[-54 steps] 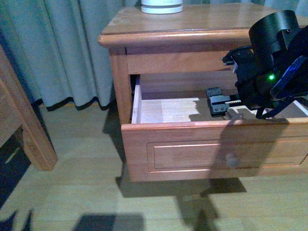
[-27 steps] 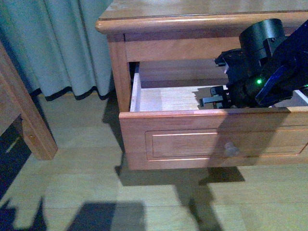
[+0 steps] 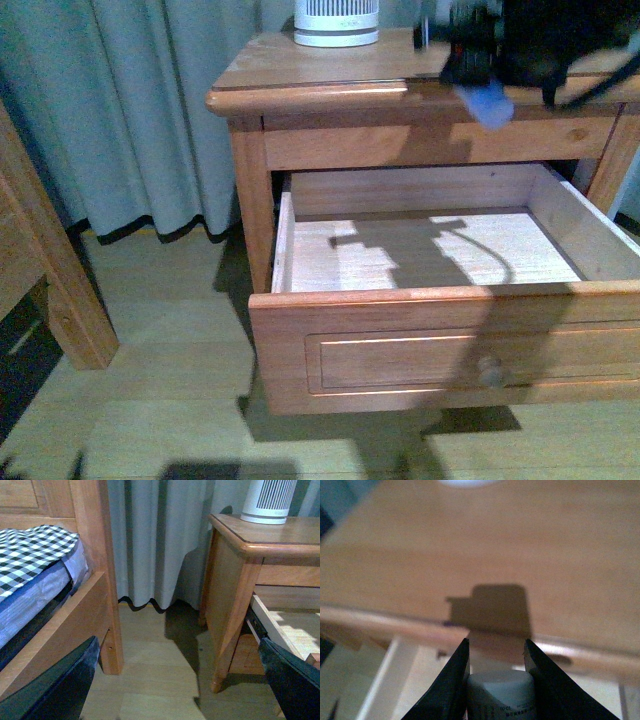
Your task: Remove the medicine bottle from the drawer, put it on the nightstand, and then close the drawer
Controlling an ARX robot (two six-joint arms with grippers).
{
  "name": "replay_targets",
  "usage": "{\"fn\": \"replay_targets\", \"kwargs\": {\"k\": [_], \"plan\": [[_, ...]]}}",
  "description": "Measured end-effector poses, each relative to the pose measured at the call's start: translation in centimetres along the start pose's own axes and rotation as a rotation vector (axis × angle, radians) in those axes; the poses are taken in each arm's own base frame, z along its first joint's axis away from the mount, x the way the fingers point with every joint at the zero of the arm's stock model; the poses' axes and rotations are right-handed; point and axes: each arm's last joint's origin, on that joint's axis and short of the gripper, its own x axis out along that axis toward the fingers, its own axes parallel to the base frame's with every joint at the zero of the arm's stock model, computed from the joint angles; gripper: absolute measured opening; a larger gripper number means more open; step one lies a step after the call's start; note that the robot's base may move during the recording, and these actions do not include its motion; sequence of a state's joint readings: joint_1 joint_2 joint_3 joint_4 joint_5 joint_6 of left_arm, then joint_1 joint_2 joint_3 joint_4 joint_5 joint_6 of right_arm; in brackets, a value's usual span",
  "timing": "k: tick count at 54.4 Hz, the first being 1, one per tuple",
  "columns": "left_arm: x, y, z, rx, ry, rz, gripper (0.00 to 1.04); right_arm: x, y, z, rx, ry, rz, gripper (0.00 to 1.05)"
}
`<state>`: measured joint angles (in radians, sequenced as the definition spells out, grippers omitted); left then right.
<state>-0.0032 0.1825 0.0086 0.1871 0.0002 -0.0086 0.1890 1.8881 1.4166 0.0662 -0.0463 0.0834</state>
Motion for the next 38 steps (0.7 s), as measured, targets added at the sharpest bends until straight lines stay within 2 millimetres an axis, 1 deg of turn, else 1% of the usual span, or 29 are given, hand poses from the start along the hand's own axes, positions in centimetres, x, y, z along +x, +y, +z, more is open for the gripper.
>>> {"fn": "replay_targets", "kwargs": {"k": [3,8,10,12,13,14,15,17,20,21,23,26,30,34,38], "plan": [[0.0,0.0,0.0,0.000,0.000,0.000,0.98,-0.7,0.4,3.2,-0.004,-0.061,0.006,0.29],[0.0,0.0,0.0,0.000,0.000,0.000,0.98,-0.7,0.6,6.7,-0.010,-0.111,-0.006,0.29],[0.0,0.0,0.0,0.000,0.000,0.000,0.98,-0.3,0.6,7.7,-0.010,-0.119,-0.015,0.29],[0.0,0.0,0.0,0.000,0.000,0.000,0.98,0.4,0.4,8.9,-0.012,-0.116,-0.030,0.29],[0.0,0.0,0.0,0.000,0.000,0.000,0.98,0.7,0.4,9.1,-0.013,-0.113,-0.035,0.29],[0.0,0.0,0.0,0.000,0.000,0.000,0.98,1.2,0.2,9.5,-0.016,-0.106,-0.047,0.29],[0.0,0.0,0.0,0.000,0.000,0.000,0.98,2.1,-0.1,9.9,-0.020,-0.094,-0.067,0.29],[0.0,0.0,0.0,0.000,0.000,0.000,0.98,3.1,-0.4,10.1,-0.027,-0.079,-0.089,0.29],[0.0,0.0,0.0,0.000,0.000,0.000,0.98,5.4,-1.2,9.8,-0.037,-0.045,-0.133,0.29],[0.0,0.0,0.0,0.000,0.000,0.000,0.98,5.6,-1.3,9.8,-0.038,-0.042,-0.137,0.29],[0.0,0.0,0.0,0.000,0.000,0.000,0.98,7.6,-1.9,9.0,-0.043,-0.007,-0.164,0.29],[0.0,0.0,0.0,0.000,0.000,0.000,0.98,9.2,-2.4,8.1,-0.048,0.016,-0.189,0.29],[0.0,0.0,0.0,0.000,0.000,0.000,0.98,10.6,-2.8,7.1,-0.065,0.032,-0.213,0.29],[0.0,0.0,0.0,0.000,0.000,0.000,0.98,11.5,-2.9,6.2,-0.082,0.048,-0.237,0.41],[0.0,0.0,0.0,0.000,0.000,0.000,0.98,11.8,-2.9,5.9,-0.082,0.034,-0.244,0.53]]}}
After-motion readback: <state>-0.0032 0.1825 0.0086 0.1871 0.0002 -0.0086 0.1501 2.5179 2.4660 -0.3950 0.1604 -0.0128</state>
